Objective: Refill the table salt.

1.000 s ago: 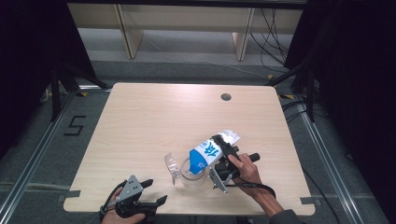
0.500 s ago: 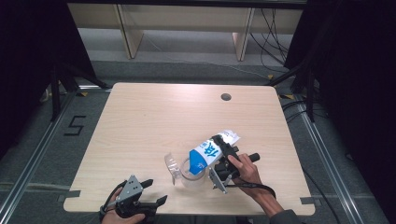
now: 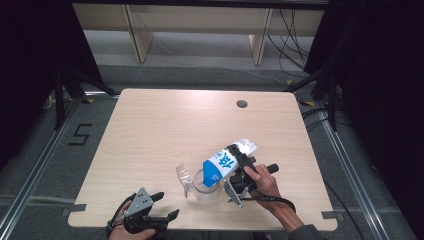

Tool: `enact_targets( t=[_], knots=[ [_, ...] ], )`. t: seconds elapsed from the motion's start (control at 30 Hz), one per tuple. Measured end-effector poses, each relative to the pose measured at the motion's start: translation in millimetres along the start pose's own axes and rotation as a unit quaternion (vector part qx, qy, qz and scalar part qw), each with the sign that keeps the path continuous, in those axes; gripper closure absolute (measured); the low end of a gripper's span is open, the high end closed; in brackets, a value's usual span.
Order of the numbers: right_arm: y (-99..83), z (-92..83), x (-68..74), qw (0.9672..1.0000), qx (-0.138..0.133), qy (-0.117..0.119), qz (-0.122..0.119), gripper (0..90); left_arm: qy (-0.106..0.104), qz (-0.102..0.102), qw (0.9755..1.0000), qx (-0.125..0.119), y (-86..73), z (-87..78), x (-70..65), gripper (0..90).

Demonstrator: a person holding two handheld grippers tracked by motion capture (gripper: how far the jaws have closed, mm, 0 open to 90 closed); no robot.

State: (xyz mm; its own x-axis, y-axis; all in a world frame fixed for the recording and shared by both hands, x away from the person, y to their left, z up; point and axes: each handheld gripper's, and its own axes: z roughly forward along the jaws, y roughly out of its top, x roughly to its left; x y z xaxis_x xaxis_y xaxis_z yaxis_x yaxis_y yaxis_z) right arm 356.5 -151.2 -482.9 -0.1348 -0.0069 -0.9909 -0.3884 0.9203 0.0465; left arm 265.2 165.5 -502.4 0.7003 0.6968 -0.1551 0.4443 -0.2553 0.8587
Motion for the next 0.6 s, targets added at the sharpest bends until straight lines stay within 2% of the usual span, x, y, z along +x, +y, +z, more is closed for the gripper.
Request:
enact_targets(
  t=[0.03, 0.2, 0.33, 0.4, 0.47, 0.57, 0.6],
  knots=[
    [-0.1, -0.2, 0.9, 1.0, 0.001, -0.002, 0.006, 47.5, 0.0, 0.001, 1.0, 0.0, 0.0, 0.0, 0.0, 21.7],
    [-0.2, -0.5, 0.1, 1.0, 0.002, -0.003, 0.002, 47.6, -0.001, 0.008, 1.0, 0.001, 0.3, -0.6, 0.8, 21.7],
    [-0.4, 1.1, -1.6, 0.9998, -0.011, -0.009, -0.011, 47.9, 0.0, 0.008, 1.0, 0.0, 0.5, -0.7, 0.9, 21.7],
    [-0.6, 0.4, -0.3, 1.0, -0.004, -0.006, -0.002, 47.9, -0.001, 0.008, 1.0, 0.0, 0.3, -0.5, 0.8, 21.7],
    [-0.6, 0.4, -0.1, 1.0, -0.005, -0.005, -0.003, 47.9, 0.0, 0.0, 1.0, 0.0, 0.0, -0.1, 0.0, 21.7],
    [-0.4, 0.8, -0.9, 0.9999, -0.008, -0.006, -0.007, 47.9, 0.0, 0.0, 1.0, 0.0, 0.0, 0.0, 0.0, 21.7],
    [-0.5, 0.4, -0.1, 1.0, -0.005, -0.004, -0.002, 47.9, 0.0, 0.001, 1.0, -0.001, 0.0, 0.0, 0.2, 21.7]
  ],
)
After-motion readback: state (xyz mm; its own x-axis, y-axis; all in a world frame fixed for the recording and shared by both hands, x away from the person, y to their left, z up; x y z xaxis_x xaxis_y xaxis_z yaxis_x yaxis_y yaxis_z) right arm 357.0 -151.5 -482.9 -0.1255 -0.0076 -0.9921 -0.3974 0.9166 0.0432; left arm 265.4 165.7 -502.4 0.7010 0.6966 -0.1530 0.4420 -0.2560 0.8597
